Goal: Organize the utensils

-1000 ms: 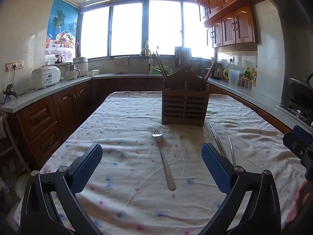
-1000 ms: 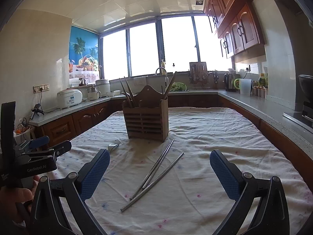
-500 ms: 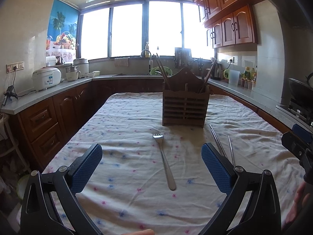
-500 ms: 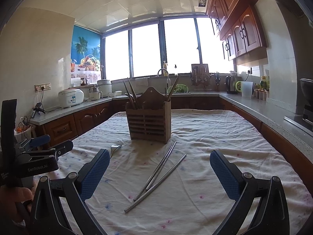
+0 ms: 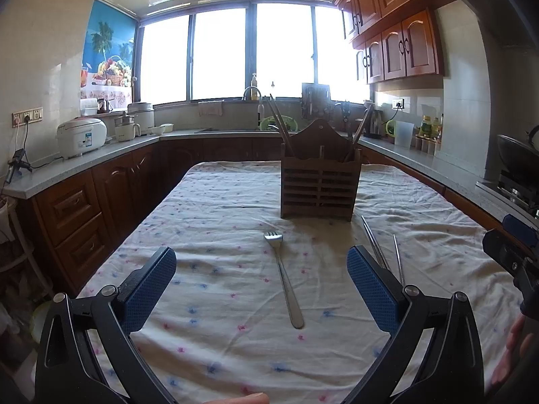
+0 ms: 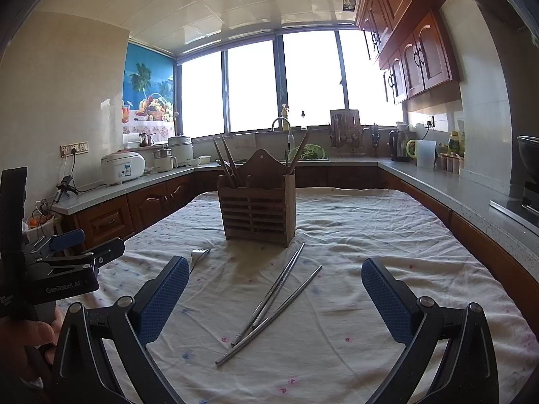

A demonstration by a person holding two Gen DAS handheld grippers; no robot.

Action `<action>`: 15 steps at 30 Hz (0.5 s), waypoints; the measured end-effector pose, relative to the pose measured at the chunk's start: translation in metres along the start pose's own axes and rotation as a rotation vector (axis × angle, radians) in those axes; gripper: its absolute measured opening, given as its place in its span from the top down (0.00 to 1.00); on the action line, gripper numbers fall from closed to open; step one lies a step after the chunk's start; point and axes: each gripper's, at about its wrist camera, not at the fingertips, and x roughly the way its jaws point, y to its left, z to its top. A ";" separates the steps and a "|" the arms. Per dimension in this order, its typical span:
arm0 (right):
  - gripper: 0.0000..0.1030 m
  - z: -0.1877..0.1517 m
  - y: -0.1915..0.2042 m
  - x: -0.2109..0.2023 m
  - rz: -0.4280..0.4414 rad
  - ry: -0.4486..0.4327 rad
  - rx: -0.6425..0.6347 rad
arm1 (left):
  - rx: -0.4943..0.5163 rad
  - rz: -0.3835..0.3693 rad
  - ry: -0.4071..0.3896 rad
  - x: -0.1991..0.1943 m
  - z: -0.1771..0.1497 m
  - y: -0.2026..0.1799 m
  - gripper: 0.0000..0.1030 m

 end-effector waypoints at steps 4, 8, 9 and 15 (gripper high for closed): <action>0.00 0.001 0.000 0.000 -0.001 -0.001 0.003 | -0.002 0.003 -0.001 -0.001 0.001 0.000 0.00; 0.00 0.001 -0.001 0.000 -0.002 -0.002 0.005 | 0.002 0.005 -0.004 -0.001 0.002 0.000 0.00; 0.00 0.001 -0.001 0.000 -0.001 -0.002 0.006 | 0.003 0.004 -0.003 -0.001 0.002 -0.001 0.00; 0.00 0.002 -0.002 -0.001 0.000 -0.009 0.006 | 0.006 0.002 -0.003 -0.001 0.003 -0.003 0.00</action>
